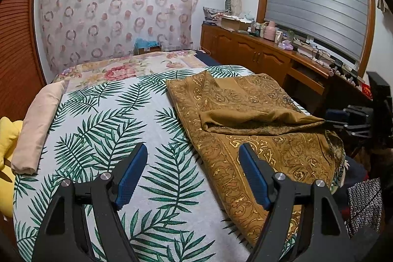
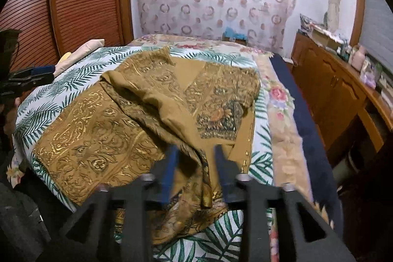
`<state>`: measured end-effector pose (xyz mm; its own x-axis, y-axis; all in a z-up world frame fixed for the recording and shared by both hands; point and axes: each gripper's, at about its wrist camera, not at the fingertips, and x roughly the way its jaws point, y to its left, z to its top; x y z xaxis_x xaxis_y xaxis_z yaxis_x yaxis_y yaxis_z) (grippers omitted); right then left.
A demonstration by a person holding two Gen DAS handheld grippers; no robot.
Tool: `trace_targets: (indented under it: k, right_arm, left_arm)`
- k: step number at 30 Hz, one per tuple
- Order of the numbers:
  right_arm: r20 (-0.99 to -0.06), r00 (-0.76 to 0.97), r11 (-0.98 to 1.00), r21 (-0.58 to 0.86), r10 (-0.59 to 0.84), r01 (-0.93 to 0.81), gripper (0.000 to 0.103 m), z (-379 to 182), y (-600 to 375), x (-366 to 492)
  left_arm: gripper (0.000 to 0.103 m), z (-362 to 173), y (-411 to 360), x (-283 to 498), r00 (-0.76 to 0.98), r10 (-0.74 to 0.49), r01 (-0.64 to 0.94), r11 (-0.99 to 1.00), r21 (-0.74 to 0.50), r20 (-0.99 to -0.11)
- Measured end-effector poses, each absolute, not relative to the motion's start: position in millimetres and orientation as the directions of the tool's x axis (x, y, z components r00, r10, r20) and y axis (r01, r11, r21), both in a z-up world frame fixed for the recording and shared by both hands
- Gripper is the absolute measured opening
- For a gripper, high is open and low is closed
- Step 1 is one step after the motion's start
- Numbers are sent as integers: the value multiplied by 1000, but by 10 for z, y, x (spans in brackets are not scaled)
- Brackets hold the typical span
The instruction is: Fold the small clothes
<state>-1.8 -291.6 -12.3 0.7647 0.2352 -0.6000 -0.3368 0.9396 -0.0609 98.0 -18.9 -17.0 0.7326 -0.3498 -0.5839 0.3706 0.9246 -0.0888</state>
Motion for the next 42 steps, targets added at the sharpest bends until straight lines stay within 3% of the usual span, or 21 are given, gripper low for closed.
trace_targets:
  k: [9,24,37,39,40,42]
  right_arm:
    - [-576,761,917,-51,297,-396,56,-26,-2670,241]
    - [-702,566,800,10,433,-600,56,-290,-1822,1314]
    - [-750,526,768,-40,400,-640,56,-510,-1576,1537]
    - [-739,547,781,-44,394,-623,44,-520,-1578,1551]
    - [-727,572,794,-61,381,-605,27,-531,-1584,1558]
    - [-710,581,798,-44,398,-601,9,-519,-1622,1537]
  left_arm:
    - [78,-230,-155,978,727,-351,367,925,-97,-591]
    - [78,-331,-75,959,713,-340,352,930,-106,-614]
    - [78,-375,-81,941,703,-343,353,929,-113,-623]
    - [78,-379,-82,937,702,-345,356,928,-113,-623]
    - [78,-381,-79,933,702,-347,358,927,-114,-622]
    - [78,-380,-79,928,701,-349,359,926,-116,-622]
